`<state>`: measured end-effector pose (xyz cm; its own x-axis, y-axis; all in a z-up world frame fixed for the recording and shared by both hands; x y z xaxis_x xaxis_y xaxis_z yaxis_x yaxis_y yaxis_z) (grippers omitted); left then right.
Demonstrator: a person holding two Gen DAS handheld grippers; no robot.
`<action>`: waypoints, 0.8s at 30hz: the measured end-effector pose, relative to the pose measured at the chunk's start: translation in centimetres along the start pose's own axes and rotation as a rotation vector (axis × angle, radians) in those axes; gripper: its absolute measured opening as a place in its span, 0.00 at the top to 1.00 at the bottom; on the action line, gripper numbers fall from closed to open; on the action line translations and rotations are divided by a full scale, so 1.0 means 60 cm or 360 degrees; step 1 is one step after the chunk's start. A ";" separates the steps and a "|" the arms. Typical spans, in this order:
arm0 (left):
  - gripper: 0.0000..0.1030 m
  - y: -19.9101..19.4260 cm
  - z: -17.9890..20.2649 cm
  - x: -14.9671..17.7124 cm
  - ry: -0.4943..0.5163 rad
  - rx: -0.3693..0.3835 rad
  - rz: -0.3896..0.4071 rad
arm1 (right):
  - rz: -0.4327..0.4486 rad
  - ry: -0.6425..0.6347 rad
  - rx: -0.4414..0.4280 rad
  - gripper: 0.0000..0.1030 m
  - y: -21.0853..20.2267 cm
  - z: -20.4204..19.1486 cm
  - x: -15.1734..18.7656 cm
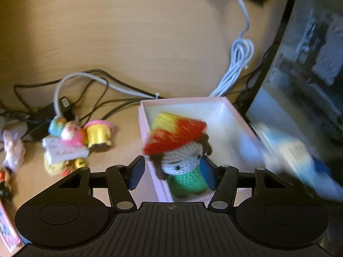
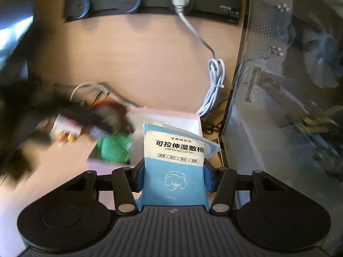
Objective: Organize objects
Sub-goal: 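Lower the doll into the pink box with the left tool while the right tool lowers the blue pack in, then grasp the white battery charger with the left tool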
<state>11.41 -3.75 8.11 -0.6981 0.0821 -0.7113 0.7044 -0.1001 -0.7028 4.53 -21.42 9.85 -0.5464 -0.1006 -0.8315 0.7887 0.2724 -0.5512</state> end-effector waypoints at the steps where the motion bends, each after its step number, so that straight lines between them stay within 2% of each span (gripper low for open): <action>1: 0.40 -0.004 -0.011 -0.001 -0.0015 0.0022 0.0016 | 0.0011 0.0020 -0.0010 0.51 0.016 0.007 -0.010; 3: 0.40 -0.027 -0.031 0.014 -0.0063 0.0052 0.0026 | 0.0025 0.0030 0.0004 0.51 0.050 0.014 -0.027; 8: 0.41 -0.075 -0.088 0.061 -0.0195 0.0024 0.0013 | -0.0041 0.0025 0.0021 0.51 0.134 0.019 -0.041; 15: 0.41 -0.099 -0.173 0.151 -0.0370 -0.0100 -0.0142 | -0.0204 0.0037 0.0113 0.51 0.224 0.025 -0.026; 17: 0.41 -0.098 -0.192 0.169 -0.0428 -0.0131 -0.0181 | -0.0264 0.0078 0.0066 0.51 0.241 0.022 -0.020; 21: 0.41 -0.102 -0.228 0.187 -0.0500 -0.0193 -0.0183 | -0.0250 0.0198 -0.0061 0.29 0.233 0.019 -0.015; 22: 0.41 -0.102 -0.235 0.186 -0.0512 -0.0201 -0.0174 | -0.0226 0.0222 -0.0092 0.26 0.224 0.017 -0.017; 24: 0.41 -0.100 -0.246 0.178 -0.0525 -0.0226 -0.0143 | -0.0191 0.0234 -0.0114 0.26 0.204 0.011 -0.022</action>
<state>1.66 12.36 4.53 -0.7454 -0.2422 -0.6210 0.6332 0.0338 -0.7732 15.08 -18.57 4.13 -0.6747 0.0030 -0.7381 0.6963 0.3345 -0.6351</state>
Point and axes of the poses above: each gripper's, at about its wrist camera, not at the fingertips, and y roughly the way its jaws point, z to its right, x to its underside, the point moved 2 cm from there along y, roughly the way its jaws point, and after that the axes turned 14 degrees about -x, right-handed, at the moved point
